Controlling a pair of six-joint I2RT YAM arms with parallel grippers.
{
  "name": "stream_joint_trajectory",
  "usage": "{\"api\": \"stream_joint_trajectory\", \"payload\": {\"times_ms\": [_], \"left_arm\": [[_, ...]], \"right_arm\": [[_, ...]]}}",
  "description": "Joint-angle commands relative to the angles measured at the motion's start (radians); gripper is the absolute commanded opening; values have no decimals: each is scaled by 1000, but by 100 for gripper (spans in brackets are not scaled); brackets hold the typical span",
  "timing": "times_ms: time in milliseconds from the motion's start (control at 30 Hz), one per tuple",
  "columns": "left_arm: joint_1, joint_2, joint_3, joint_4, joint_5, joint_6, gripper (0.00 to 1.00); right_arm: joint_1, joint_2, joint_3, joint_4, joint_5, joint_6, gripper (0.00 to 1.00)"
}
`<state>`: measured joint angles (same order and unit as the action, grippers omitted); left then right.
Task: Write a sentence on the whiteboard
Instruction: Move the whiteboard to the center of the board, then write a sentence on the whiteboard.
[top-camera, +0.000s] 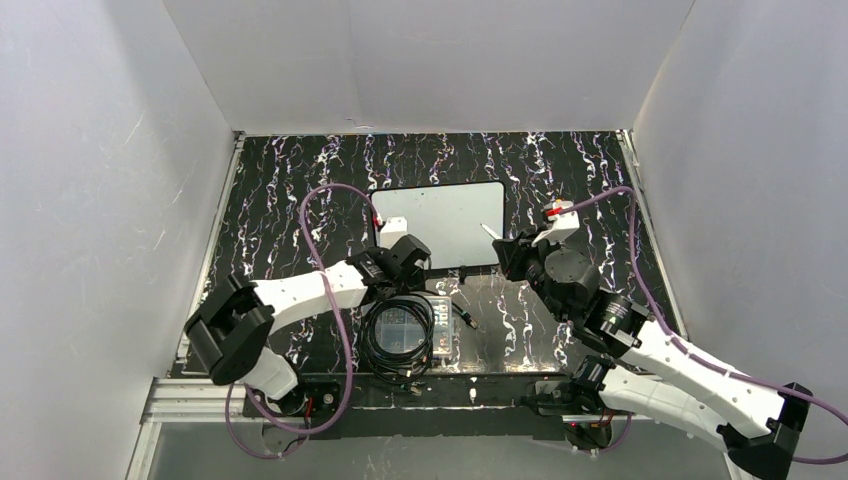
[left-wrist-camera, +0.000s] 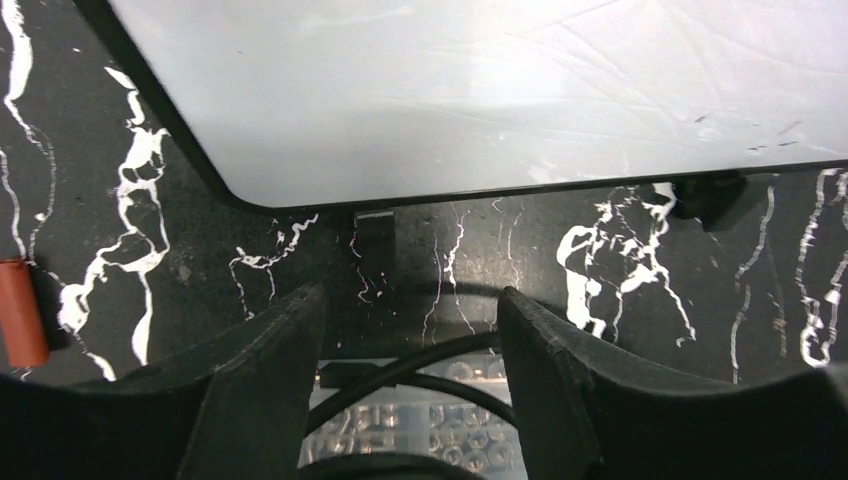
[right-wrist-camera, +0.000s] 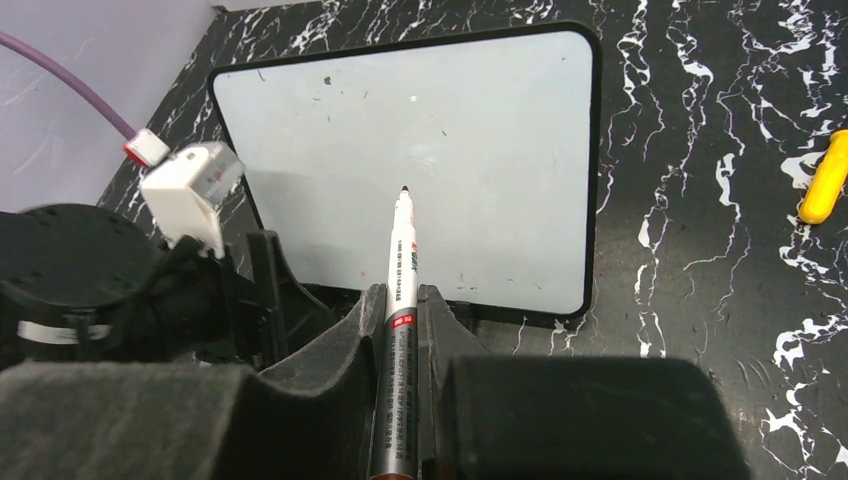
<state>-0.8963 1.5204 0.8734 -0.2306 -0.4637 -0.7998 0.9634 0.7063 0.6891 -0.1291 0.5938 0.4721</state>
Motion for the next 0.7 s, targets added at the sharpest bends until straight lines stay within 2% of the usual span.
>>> {"api": "stream_joint_trajectory", "payload": {"times_ms": [0, 133, 300, 433, 533, 667], "left_arm": [[-4, -104, 33, -97, -18, 41, 64], [-2, -203, 58, -184, -2, 118, 73], [74, -314, 166, -323, 140, 343, 78], [286, -397, 211, -296, 436, 509, 79], [414, -377, 253, -249, 716, 609, 79], [554, -324, 256, -108, 1016, 611, 78]], "right_arm": [[4, 18, 24, 30, -28, -11, 1], [4, 50, 48, 48, -79, -44, 1], [5, 108, 88, 81, -117, -83, 1], [4, 170, 129, 117, -145, -103, 1], [4, 230, 144, 188, -188, -104, 1], [5, 308, 164, 273, -257, -98, 1]]}}
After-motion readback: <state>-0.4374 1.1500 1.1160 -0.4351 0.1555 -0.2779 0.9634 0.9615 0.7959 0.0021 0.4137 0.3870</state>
